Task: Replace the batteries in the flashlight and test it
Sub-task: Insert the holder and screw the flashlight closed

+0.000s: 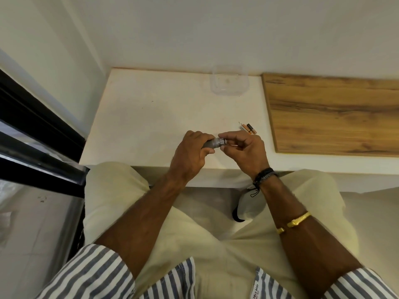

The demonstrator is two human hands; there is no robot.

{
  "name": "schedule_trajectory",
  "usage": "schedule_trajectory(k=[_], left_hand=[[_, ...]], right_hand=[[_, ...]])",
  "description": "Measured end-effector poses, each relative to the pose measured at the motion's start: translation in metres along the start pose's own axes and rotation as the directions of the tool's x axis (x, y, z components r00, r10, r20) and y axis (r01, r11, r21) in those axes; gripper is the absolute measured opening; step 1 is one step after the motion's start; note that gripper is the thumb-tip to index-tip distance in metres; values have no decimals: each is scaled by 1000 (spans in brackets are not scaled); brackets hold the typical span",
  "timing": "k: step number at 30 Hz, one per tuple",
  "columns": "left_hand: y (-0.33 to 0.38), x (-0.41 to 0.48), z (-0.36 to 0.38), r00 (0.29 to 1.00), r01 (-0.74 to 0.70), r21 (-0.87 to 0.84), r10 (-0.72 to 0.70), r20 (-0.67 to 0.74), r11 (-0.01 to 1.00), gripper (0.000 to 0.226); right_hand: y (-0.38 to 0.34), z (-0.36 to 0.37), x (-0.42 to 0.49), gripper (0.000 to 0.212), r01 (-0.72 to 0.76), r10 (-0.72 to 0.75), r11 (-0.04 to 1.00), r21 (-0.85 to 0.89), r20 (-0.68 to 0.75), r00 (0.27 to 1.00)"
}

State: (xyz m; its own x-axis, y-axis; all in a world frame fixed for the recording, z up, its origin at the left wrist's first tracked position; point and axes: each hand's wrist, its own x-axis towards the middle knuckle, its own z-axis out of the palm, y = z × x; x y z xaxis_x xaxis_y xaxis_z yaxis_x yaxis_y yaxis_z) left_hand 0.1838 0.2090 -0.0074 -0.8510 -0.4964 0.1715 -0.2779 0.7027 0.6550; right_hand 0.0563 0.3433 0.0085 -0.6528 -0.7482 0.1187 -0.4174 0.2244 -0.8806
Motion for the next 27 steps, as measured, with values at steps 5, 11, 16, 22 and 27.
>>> schedule_trajectory(k=[5,11,16,22,27], left_hand=[[-1,-2,-1,1000,-9,9,9,18,1000,29],[-1,-2,-3,999,-32,25,31,12,999,27],[5,-4,-2,997,-81,29,81,10,996,25],[6,-4,2,998,-69,30,69,13,997,28],[0,-3,3,999,-46,28,46,-8,999,26]], right_hand=[[1,-1,-1,29,71,-68,996,-60,50,996],[6,3,-1,26,-2,6,996,-86,48,999],[2,9,1,53,-165,169,975,-150,16,985],[1,10,0,56,-268,271,957,-115,11,963],[2,-4,2,36,-191,176,977,95,150,973]])
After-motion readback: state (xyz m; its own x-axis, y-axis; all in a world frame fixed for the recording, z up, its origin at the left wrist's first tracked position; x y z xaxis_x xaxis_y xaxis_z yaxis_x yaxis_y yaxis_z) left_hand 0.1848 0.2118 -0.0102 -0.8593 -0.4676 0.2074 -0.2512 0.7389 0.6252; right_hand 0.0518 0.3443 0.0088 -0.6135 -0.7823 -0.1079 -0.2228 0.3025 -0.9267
